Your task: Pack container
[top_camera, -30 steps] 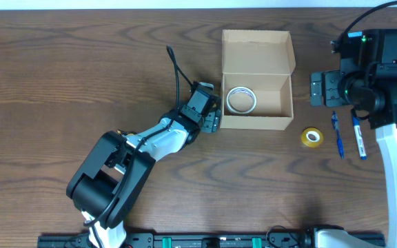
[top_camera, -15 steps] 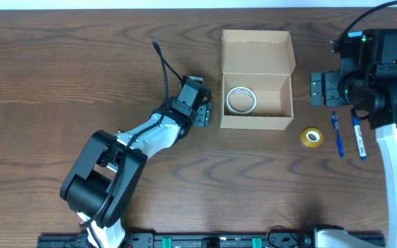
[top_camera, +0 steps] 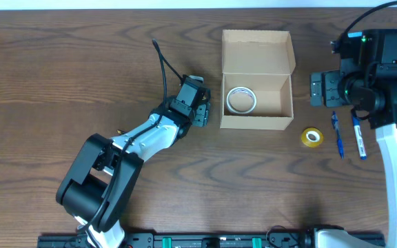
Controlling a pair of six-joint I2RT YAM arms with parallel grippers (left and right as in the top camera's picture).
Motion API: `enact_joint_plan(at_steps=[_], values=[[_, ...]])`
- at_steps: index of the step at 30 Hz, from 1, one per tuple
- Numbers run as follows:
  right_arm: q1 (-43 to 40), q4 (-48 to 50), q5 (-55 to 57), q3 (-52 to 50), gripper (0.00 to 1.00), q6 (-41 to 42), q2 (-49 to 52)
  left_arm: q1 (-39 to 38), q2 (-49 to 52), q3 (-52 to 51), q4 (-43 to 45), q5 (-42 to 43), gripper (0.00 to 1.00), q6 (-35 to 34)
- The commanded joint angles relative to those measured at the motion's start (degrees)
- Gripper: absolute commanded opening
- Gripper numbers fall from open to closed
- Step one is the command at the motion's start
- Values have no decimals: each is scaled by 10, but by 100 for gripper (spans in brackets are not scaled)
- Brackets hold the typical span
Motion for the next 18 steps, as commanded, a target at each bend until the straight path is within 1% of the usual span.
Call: enact_joint_plan(at_steps=[1,5,8,13,18], values=[[5,-2,-4,11,99,-2,1,4,-19,22,-3,-6,72,9],[5,-2,-4,11,99,-2,1,4,-24,38,-10,-8,71,19],[5,-2,-4,11,99,-2,1,4,-25,58,-26,-13,66,25],[5,-2,-4,11,99,-2,1,4,-25,101,-62,-23,67,32],[5,-2,-4,11,99,-2,1,4,-25,122,-70,-23,67,41]])
